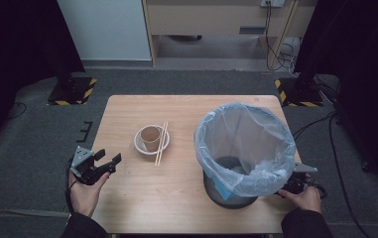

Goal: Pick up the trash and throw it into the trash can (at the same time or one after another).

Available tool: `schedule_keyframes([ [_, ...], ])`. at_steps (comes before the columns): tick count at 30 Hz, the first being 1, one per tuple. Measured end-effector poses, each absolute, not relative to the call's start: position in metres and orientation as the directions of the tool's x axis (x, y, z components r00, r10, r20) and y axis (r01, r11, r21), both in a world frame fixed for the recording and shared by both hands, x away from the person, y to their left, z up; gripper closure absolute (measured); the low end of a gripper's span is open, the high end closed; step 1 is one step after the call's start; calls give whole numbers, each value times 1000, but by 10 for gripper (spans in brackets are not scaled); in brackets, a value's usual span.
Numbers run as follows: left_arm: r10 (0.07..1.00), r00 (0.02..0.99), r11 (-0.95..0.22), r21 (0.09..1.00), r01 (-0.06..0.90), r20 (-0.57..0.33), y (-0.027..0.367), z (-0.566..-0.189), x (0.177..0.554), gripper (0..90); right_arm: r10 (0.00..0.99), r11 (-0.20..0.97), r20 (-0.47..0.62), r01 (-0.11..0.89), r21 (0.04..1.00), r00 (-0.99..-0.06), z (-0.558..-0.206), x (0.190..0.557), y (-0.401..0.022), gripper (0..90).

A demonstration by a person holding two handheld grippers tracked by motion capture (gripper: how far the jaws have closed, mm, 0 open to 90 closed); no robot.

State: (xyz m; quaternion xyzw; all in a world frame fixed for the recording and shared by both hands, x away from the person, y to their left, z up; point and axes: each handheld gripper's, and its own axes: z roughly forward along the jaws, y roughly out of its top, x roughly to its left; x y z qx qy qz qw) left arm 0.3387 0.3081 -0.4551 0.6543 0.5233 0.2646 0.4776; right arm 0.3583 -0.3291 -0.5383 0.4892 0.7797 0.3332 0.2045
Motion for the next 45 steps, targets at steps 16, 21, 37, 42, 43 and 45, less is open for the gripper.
schedule_keyframes([
  [16,924,341,39,929,368,-174,289,-427,363,396,896,304,7,626,718,-443,-538,358,-329,62],
  [21,922,342,44,924,379,-184,280,-429,379,414,897,303,8,626,718,-442,-538,358,-329,61],
  [37,938,295,38,898,438,-184,260,-451,433,430,893,309,6,623,719,-450,-538,359,-328,60],
  [42,939,291,28,881,472,-185,255,-463,444,435,892,309,10,624,718,-453,-538,359,-327,60],
  [43,939,291,28,881,472,-185,255,-463,444,438,892,309,10,624,718,-453,-538,359,-327,60],
  [45,938,294,21,876,481,-184,252,-466,447,442,891,309,10,623,718,-453,-538,360,-327,60],
])
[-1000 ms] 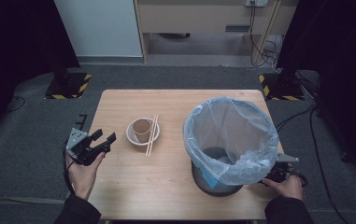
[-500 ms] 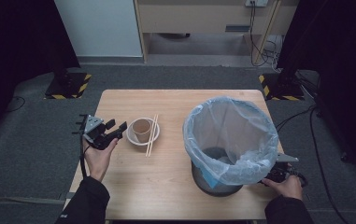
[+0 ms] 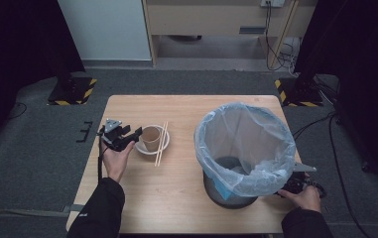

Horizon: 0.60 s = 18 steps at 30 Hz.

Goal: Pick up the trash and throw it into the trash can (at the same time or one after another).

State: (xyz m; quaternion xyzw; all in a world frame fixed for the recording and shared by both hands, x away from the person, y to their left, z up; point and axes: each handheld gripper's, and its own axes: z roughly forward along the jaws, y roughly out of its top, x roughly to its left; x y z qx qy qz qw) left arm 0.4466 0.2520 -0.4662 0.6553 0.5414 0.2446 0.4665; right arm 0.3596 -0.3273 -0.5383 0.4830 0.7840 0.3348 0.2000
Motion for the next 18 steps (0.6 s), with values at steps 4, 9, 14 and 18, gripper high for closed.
schedule_keyframes([
  [4,935,307,4,872,490,-177,244,-472,451,464,889,313,7,621,718,-457,-538,360,-327,60],
  [9,938,307,-20,860,510,-160,240,-478,456,502,887,316,7,620,718,-461,-538,360,-327,60],
  [14,940,303,-36,841,540,-154,237,-483,461,554,886,319,6,618,719,-464,-538,360,-327,60],
  [18,942,299,-45,819,572,-156,234,-485,465,622,886,318,8,618,719,-464,-538,360,-327,60],
])
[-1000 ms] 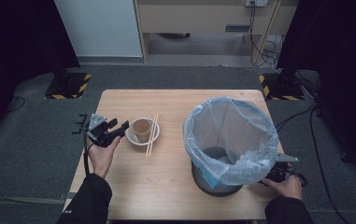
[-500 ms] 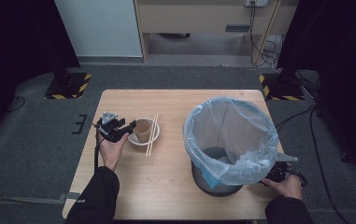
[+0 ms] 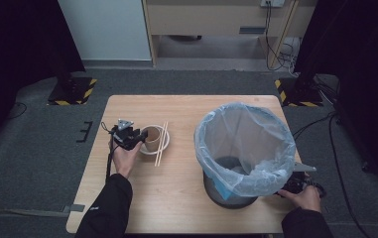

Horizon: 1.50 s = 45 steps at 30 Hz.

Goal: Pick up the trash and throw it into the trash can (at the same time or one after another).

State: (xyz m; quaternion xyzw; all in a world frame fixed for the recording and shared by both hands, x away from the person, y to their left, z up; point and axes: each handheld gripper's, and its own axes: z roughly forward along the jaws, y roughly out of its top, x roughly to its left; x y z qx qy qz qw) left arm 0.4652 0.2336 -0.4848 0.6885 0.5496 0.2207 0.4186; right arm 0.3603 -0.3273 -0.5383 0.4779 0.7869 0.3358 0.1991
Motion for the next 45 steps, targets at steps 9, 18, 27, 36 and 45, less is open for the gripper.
schedule_keyframes([
  [9,946,281,-39,797,602,-165,234,-488,468,783,884,321,6,616,719,-468,-538,360,-327,60],
  [18,943,262,9,807,591,-203,243,-484,467,815,883,322,7,617,718,-469,-538,360,-327,59],
  [27,928,290,47,848,528,-232,253,-465,456,816,884,321,6,616,719,-468,-538,360,-327,59],
  [36,907,349,54,886,460,-237,262,-436,433,817,885,319,7,617,719,-466,-538,360,-327,60],
  [45,868,426,84,922,379,-255,267,-409,400,818,885,319,8,618,719,-465,-538,360,-327,59],
])
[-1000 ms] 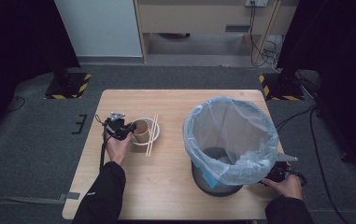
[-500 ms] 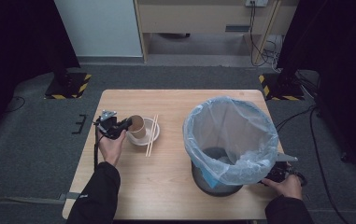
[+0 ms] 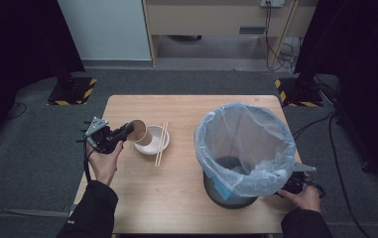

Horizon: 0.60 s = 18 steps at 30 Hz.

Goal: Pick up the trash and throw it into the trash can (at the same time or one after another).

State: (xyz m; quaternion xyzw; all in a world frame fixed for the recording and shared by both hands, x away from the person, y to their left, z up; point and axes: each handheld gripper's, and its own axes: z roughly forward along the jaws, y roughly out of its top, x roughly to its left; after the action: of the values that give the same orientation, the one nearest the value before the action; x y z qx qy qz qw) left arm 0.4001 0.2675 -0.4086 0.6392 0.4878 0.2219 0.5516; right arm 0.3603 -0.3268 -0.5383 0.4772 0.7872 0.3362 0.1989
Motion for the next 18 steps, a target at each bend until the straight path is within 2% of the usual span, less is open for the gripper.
schedule_keyframes([
  [18,823,512,150,963,223,-247,271,-352,363,817,880,328,5,614,718,-475,-538,361,-325,55],
])
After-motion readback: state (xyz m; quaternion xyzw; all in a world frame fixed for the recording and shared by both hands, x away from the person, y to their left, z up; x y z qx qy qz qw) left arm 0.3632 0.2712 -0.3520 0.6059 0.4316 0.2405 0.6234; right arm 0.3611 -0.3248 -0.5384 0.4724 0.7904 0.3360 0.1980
